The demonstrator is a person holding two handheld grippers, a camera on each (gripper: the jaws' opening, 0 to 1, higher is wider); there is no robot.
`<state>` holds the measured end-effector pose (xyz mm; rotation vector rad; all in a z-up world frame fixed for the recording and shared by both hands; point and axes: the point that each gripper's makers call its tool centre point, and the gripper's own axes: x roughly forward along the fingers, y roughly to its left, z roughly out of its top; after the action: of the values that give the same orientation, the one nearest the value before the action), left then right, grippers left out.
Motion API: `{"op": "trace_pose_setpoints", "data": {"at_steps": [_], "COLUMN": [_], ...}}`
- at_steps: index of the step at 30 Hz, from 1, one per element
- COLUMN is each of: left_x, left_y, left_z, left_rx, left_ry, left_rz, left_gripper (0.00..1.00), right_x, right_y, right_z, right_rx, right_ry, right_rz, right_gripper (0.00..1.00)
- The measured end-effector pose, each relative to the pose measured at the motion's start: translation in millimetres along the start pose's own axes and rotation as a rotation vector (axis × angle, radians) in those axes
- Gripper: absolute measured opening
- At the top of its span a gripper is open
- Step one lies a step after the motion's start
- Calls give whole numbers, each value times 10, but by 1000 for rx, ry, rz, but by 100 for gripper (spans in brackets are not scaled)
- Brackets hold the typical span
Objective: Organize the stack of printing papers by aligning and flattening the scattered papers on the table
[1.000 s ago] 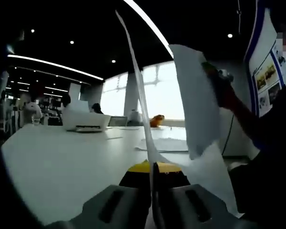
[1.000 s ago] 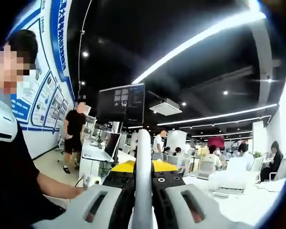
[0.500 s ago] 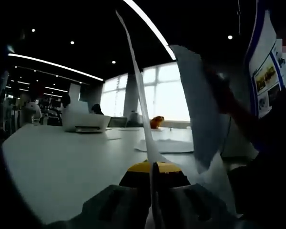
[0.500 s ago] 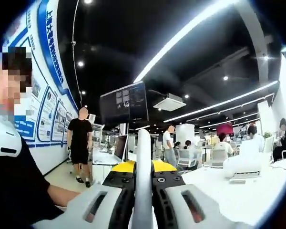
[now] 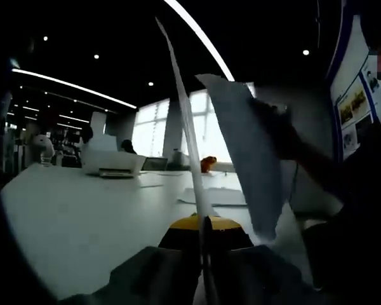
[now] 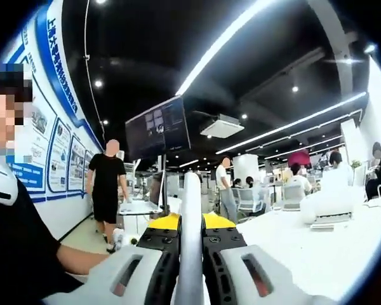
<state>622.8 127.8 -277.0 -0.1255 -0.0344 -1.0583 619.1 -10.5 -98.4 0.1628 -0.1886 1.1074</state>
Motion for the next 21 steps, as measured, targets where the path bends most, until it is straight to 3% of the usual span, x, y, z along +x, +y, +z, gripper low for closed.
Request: {"op": "trace_pose_setpoints", "data": {"at_steps": [14,21], "left_x": [5,19], "left_y": [-8,-51], "left_z": [-2,21], "left_rx": [-28,-48], "left_ry": [-12,-24], "left_rz": [-13,-59], "left_gripper": [6,6], "right_x": [186,248], "right_y": [-545,-678], "right_z": [-393,-519], "right_rx": [-32,-59], "right_ry": [27,43], "right_rz": [-63,-76], "right_gripper": [7,8]}}
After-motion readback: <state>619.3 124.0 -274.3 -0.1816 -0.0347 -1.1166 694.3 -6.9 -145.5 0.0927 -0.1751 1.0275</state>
